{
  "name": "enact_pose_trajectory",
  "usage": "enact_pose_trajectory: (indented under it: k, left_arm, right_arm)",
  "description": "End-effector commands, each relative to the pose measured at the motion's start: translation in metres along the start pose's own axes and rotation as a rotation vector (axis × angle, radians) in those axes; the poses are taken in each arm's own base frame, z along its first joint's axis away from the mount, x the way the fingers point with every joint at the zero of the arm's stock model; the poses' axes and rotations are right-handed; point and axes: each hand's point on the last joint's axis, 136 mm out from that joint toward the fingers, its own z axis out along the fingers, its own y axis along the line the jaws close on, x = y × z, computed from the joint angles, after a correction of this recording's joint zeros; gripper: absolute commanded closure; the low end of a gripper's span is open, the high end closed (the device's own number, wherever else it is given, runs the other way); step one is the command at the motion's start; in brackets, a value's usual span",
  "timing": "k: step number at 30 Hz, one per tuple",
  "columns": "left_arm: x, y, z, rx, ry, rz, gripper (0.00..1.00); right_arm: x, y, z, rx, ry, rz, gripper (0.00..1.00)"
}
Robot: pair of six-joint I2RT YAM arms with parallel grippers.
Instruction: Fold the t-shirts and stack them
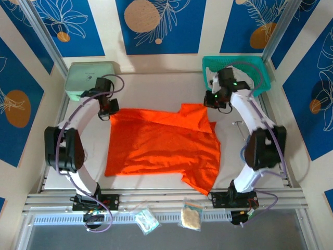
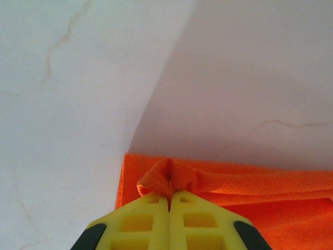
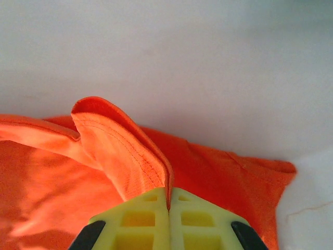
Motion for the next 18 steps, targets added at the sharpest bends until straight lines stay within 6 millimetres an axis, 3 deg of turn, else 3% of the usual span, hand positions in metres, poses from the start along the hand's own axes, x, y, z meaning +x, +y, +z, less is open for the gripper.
enact_pose_trajectory:
  k: [1, 4, 8, 13, 18]
  left_arm:
    - [-0.032, -0.009, -0.087, 0.074, -0.149, 0.041, 1.00]
    - [-0.039, -0.015, -0.149, 0.135, -0.242, 0.074, 1.00]
    - [-0.037, -0.022, -0.232, 0.232, -0.368, 0.118, 1.00]
    - [-0.015, -0.023, -0.323, 0.342, -0.493, 0.159, 1.00]
    - [0.013, -0.007, -0.394, 0.364, -0.630, 0.161, 1.00]
  right_arm:
    - [-0.014, 0.033, -0.092, -0.073, -0.203, -0.130, 1.00]
    - [-0.011, 0.059, -0.163, -0.120, -0.383, -0.253, 1.00]
    - [0.015, 0.100, -0.254, -0.223, -0.626, -0.446, 1.00]
    - [0.054, 0.129, -0.363, -0.333, -0.870, -0.561, 1.00]
    - [0.092, 0.149, -0.452, -0.441, -0.995, -0.628, 1.00]
